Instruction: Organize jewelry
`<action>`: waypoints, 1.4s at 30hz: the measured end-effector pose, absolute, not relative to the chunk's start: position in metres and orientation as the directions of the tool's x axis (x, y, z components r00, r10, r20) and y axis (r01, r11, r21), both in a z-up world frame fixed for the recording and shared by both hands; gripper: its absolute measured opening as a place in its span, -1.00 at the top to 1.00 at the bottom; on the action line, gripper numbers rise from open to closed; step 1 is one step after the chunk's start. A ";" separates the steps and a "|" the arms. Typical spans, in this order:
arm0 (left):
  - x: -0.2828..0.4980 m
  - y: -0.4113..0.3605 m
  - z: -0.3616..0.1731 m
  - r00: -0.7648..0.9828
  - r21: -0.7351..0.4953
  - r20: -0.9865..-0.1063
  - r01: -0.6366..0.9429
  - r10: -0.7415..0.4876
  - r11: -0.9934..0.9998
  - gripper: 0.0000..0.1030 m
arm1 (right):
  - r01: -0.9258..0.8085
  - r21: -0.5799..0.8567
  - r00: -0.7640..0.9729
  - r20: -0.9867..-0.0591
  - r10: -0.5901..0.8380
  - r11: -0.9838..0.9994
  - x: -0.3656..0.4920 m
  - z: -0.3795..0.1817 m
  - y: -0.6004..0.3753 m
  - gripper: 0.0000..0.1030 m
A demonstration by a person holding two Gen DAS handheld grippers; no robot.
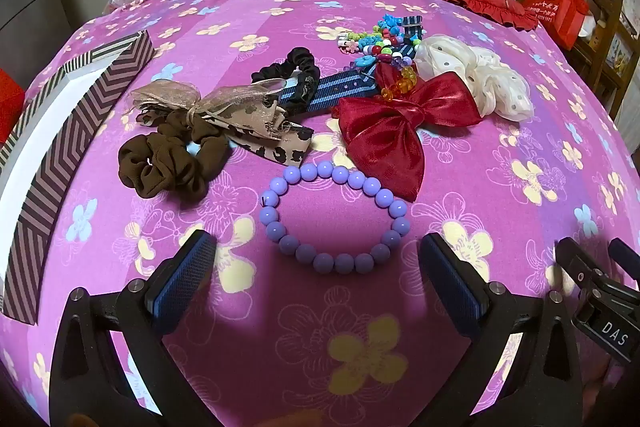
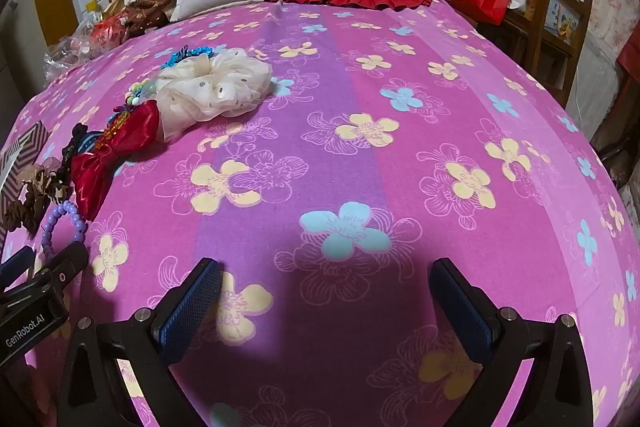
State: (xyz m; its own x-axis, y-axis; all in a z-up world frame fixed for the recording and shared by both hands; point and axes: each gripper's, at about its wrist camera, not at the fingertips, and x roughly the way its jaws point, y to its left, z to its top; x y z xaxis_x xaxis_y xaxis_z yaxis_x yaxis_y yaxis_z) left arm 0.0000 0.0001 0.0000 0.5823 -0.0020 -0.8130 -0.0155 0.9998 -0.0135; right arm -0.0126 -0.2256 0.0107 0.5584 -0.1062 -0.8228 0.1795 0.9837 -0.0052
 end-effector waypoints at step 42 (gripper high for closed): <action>-0.057 0.055 0.055 0.645 0.020 -0.764 -0.021 0.029 1.000 -0.89 | 0.184 -0.008 0.554 -0.825 -0.111 0.983 -0.014 0.012 -0.224 -1.00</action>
State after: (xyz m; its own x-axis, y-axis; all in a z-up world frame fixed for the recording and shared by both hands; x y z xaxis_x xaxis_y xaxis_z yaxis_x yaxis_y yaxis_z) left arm -0.0569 0.0547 0.0553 0.6447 0.0286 -0.7639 -0.0212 0.9996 0.0196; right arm -0.0142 -0.2238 0.0118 0.5545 -0.1108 -0.8248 0.1838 0.9829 -0.0084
